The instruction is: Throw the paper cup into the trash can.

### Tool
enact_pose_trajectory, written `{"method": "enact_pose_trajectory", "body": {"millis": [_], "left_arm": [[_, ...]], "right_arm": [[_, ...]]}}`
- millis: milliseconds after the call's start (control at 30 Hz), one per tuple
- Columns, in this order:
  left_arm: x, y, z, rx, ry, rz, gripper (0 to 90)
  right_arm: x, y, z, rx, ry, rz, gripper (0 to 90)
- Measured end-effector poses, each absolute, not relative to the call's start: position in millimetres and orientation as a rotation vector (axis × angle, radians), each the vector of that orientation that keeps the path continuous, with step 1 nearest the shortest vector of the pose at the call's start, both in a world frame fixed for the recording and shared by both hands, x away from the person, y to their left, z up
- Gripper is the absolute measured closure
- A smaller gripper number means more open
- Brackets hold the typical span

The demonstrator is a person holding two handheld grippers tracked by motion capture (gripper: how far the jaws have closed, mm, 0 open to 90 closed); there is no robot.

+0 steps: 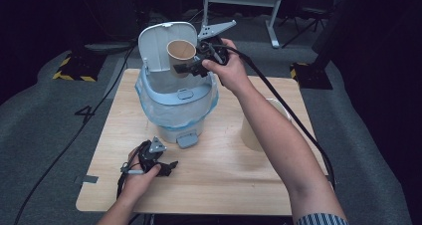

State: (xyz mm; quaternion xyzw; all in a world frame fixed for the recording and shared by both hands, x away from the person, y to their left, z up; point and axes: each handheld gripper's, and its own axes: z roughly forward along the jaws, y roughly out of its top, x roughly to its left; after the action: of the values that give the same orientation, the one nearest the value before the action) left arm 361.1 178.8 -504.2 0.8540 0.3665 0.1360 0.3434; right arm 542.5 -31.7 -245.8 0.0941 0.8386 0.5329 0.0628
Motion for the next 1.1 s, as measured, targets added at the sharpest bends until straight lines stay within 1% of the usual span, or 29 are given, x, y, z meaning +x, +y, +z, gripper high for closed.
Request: {"method": "enact_pose_trajectory", "body": {"millis": [167,233,333,467,633,733,1100], "left_arm": [[361,179,-504,2.219,0.952,0.353,13.7],[361,179,-504,2.219,0.952,0.354,13.7],[361,179,-504,2.219,0.952,0.353,13.7],[361,179,-504,2.219,0.953,0.353,13.7],[361,179,-504,2.220,0.950,0.352,13.6],[362,179,-504,2.221,0.944,0.344,13.6],[364,185,-504,2.228,0.929,0.338,13.7]], "right_arm": [[543,-25,-252,0.270,2.558,1.578,26.8],[544,-22,-255,0.262,2.545,1.602,16.4],[541,-22,-254,0.249,2.505,1.609,15.0],[538,-28,-247,0.238,2.476,1.636,15.5],[531,-46,-234,0.242,2.453,1.630,17.0],[525,-62,-226,0.245,2.441,1.617,20.5],[502,-131,-211,0.347,2.395,1.515,21.3]]}}
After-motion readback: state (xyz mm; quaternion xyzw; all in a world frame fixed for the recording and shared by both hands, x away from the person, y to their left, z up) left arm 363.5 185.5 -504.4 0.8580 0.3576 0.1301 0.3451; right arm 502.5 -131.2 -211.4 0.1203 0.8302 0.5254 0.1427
